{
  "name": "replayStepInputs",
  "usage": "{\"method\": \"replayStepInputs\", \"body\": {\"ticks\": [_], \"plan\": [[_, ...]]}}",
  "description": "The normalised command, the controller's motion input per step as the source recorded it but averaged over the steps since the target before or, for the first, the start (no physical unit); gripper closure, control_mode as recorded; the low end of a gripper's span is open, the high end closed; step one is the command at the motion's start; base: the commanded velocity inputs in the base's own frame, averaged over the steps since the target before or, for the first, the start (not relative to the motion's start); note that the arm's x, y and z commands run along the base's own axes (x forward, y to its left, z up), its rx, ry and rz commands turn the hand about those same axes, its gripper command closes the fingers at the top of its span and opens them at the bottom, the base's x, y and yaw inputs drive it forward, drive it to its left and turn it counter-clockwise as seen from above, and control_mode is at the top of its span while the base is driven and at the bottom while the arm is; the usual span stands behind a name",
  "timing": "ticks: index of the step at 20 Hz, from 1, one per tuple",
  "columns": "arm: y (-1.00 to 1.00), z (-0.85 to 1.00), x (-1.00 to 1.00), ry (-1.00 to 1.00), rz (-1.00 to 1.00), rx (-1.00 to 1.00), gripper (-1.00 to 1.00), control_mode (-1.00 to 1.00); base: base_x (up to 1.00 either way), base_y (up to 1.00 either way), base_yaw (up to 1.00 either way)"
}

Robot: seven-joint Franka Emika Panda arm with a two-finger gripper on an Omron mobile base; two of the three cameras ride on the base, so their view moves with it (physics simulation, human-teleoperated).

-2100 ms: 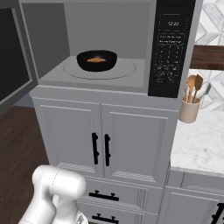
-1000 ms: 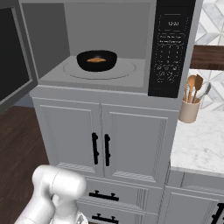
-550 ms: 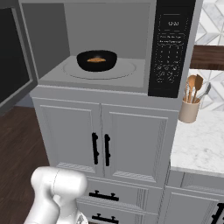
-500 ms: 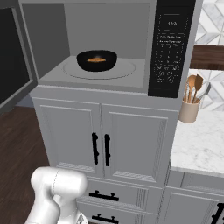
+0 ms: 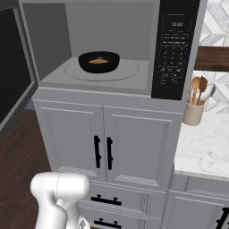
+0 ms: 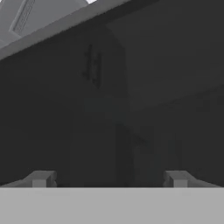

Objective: Open the microwave, place the bowl with waffle inside the microwave, then close the microwave door and turn it on.

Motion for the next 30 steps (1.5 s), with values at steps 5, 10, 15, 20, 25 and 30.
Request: {"method": "replayStepInputs", "body": {"ticks": [5,10,15,20,25,30], "plan": [[-0.64,0.04,0.00,0.00,0.00,0.04,-1.00,-1.00,0.00,0.00,0.00],[-0.64,0.03,0.03,0.00,0.00,0.04,-1.00,-1.00,0.00,0.00,0.00],[-0.66,0.04,0.16,0.00,0.04,0.05,-1.00,-1.00,0.00,0.00,0.00],[-0.68,0.05,0.42,0.00,0.15,0.08,-1.00,-1.00,0.00,0.00,0.00],[-0.37,0.00,0.57,0.00,0.32,0.03,-1.00,-1.00,0.00,0.00,0.00],[-0.13,0.00,0.67,0.00,0.37,0.00,-1.00,-1.00,0.00,0.00,0.00]]}}
